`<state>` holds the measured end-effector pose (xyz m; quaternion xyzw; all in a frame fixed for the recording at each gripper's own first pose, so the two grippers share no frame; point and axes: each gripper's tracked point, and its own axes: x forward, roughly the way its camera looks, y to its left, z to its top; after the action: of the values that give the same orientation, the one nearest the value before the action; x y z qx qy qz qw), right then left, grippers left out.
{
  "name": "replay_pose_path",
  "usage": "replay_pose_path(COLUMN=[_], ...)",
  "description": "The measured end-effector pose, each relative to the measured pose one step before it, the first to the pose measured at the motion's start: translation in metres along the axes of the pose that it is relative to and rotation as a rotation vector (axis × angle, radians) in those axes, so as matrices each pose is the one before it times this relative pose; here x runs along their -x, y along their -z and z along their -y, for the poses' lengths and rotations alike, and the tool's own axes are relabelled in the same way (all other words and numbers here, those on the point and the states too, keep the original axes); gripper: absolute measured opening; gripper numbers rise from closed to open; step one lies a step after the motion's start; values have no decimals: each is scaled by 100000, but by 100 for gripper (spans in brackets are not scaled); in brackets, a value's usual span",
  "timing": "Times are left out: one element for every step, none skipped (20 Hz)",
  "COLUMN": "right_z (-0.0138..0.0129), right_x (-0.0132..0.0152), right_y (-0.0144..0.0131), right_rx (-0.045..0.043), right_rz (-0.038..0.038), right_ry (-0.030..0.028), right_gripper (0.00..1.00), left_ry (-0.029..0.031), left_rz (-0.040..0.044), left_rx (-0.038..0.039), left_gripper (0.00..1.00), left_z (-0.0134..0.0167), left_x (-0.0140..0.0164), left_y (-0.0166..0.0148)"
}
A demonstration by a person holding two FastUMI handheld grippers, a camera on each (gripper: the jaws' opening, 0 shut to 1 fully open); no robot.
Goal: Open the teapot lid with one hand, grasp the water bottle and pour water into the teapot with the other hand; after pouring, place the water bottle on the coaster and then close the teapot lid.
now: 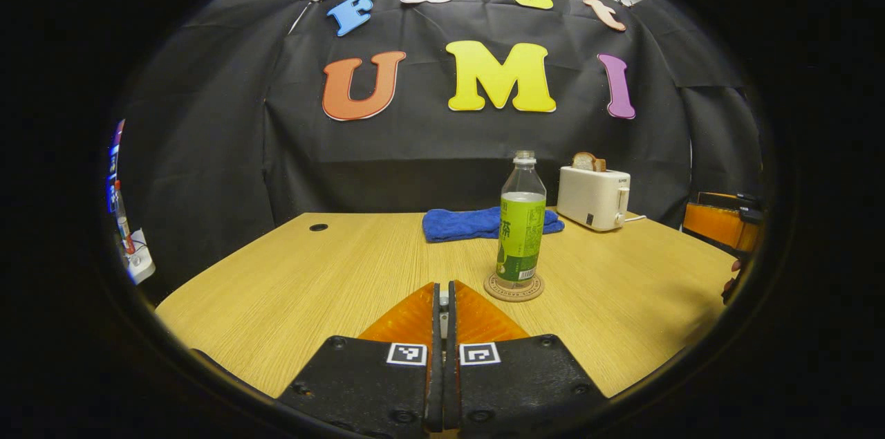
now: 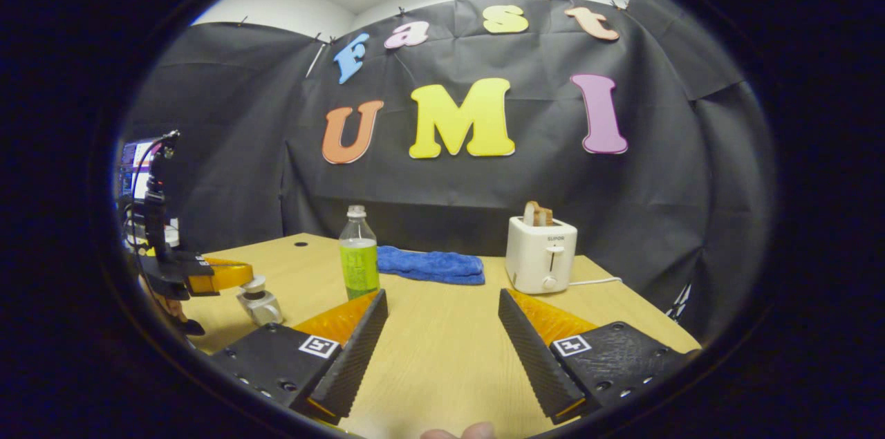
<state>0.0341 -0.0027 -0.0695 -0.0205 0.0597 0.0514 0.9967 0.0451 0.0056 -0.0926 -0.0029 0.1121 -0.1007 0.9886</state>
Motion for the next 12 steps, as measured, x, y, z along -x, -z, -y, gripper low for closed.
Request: replay_pose_path(right_z=[161,294,199,149,88,47,78,-41,11,38,67,-86], right_x=[75,-11,80,216,164,-2,-85,-43,34,91,69,48], right_y=[142,32,143,22,-42,19,-44,56,127,65,81,-11], right_rx=[-546,-428,-296,-71,-19,34,-90,69,-25,-125,-134,-114], right_rz=[-335,-265,-142,6,46,-26,-42,-165,-125,92,-240,-107], right_ry=[448,587,285,374,200,15,20,-63,28,87,-49,-243], right_gripper=[96,96,96,96,96,96,96,94,94,96,94,94], left_ry=[-735,82,131,-239,-50,-51,-95,30,-51,-257,-513,-553], left_rz=[-728,-385,-322,-487,365,-126,-147,-96,-163,-430,-186,-834], left_rx=[-148,375,605,175,46,-242,-238,-173,-137,-2,-362,34], left_gripper=[4,4,4,4,4,4,4,4,4,4,4,4], left_z=[-316,14,150,-15,-36,-10,53,21,35,-5,-95,-123], left_x=[-125,10,60,26,-60,-45,79,65,98,40,-62,-101], left_y=[347,126,126,96,-42,81,102,29,86,146,119,307])
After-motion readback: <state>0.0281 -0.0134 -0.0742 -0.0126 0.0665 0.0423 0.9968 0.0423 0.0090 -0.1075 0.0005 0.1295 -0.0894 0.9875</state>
